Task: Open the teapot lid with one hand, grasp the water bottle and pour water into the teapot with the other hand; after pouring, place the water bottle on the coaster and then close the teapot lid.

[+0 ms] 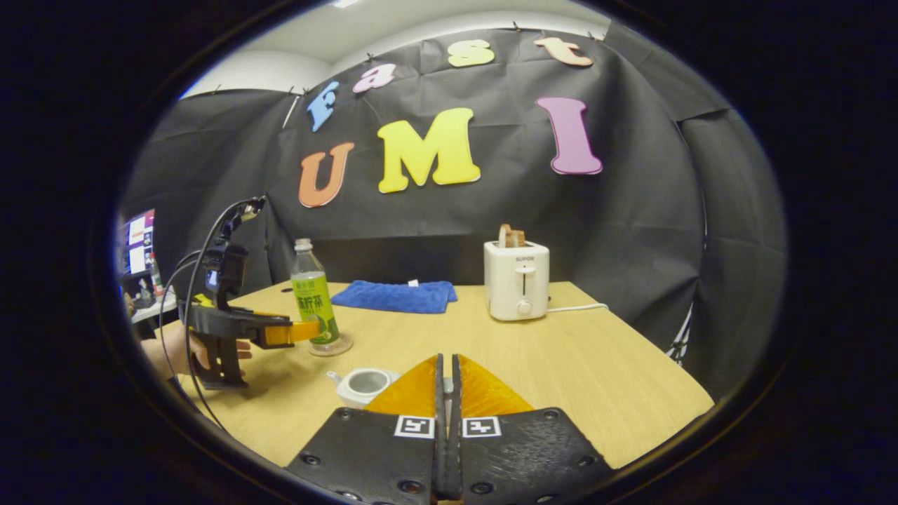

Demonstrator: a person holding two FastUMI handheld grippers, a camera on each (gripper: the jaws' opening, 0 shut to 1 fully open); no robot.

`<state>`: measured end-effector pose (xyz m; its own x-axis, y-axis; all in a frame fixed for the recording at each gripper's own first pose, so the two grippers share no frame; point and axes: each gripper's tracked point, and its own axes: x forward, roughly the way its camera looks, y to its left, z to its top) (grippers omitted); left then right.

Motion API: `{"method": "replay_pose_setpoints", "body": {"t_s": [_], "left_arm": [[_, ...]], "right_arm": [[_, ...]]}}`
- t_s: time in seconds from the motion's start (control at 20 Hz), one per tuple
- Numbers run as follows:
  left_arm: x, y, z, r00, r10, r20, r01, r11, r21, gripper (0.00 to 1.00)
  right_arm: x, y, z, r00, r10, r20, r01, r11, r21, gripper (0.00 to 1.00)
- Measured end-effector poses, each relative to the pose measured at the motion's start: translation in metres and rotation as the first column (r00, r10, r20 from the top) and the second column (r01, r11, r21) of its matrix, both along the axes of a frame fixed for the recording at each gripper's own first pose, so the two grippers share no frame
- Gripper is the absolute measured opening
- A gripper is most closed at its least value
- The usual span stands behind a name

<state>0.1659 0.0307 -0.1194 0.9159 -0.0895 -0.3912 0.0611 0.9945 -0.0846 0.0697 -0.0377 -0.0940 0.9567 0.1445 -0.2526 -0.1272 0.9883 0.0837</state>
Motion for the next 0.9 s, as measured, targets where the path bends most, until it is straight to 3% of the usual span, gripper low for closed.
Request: {"method": "replay_pose_setpoints", "body": {"t_s": [0.55, 0.7, 0.9], "left_arm": [[-0.100, 0.053, 0.046, 0.981, 0.163, 0.101, -0.163, 0.987, -0.010, 1.00], [-0.122, 0.067, 0.057, 0.964, 0.221, 0.148, -0.221, 0.975, -0.020, 1.00], [-0.138, 0.073, 0.079, 0.945, 0.237, 0.227, -0.242, 0.970, -0.006, 1.00]], "right_arm": [[0.024, 0.072, 0.006, 0.983, 0.179, 0.033, -0.179, 0.984, 0.014, 0.00], [0.034, 0.083, -0.005, 0.979, 0.202, 0.012, -0.202, 0.979, -0.029, 0.00], [0.040, 0.089, -0.012, 0.977, 0.214, -0.003, -0.214, 0.976, -0.036, 0.00]]}}
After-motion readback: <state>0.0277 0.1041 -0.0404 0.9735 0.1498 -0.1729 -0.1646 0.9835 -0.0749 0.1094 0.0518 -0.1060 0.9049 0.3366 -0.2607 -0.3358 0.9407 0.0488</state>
